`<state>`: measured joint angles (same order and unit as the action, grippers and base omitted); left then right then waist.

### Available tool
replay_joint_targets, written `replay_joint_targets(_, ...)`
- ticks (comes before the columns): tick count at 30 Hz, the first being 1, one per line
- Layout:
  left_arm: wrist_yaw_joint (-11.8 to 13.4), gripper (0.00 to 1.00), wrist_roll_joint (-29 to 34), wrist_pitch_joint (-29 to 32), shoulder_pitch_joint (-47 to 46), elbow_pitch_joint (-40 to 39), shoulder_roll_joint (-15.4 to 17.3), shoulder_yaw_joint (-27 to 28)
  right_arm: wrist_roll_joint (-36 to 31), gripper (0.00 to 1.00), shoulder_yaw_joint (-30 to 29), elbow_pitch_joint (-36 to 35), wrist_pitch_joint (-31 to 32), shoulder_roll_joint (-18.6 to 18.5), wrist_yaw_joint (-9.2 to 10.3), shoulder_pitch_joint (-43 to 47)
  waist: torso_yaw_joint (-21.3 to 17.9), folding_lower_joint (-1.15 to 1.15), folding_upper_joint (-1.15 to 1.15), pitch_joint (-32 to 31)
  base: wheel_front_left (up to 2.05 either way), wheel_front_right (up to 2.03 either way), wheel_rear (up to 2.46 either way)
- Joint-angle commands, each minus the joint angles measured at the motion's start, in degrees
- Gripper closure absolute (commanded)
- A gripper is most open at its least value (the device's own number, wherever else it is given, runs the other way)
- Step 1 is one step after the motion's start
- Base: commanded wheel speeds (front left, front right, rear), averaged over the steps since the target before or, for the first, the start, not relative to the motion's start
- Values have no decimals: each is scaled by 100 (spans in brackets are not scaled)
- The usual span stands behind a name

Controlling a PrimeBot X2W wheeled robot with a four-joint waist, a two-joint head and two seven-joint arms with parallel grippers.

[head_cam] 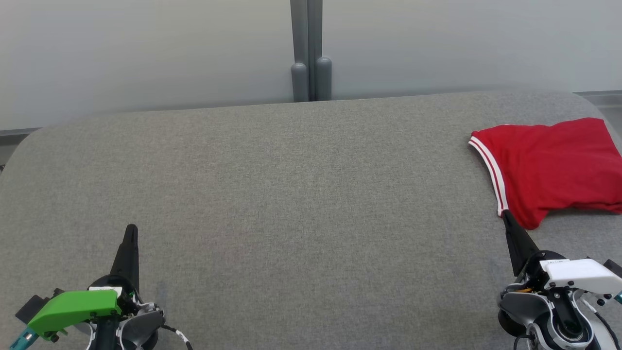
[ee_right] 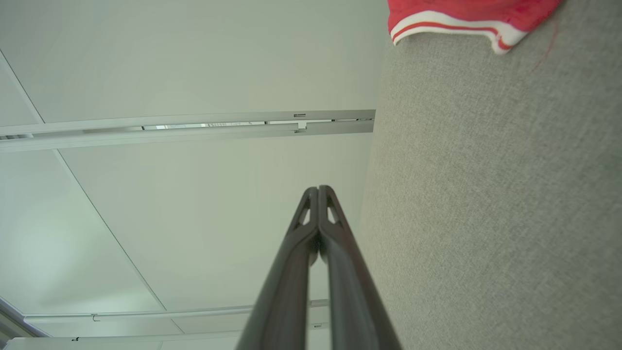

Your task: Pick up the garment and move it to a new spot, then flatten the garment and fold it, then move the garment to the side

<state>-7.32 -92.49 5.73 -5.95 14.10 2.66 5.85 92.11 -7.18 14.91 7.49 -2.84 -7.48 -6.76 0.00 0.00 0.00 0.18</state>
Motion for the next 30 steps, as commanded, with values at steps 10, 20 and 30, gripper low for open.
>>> replay_joint_targets(10, -34, 100, -1, -1, -64, -16, 40, 27, 26, 100, -13, -24, 18, -7, -2, -50, 0, 0, 0, 0, 0, 0, 0)
replay_joint_targets(20, -34, 100, -1, 0, -64, -16, 39, 27, 26, 100, -12, -24, 18, -7, -2, -50, 0, 0, 0, 0, 0, 0, 0)
replay_joint_targets(30, -34, 100, -1, -1, -64, -17, 39, 27, 26, 100, -12, -24, 17, -7, -2, -50, 0, 0, 0, 0, 0, 0, 0)
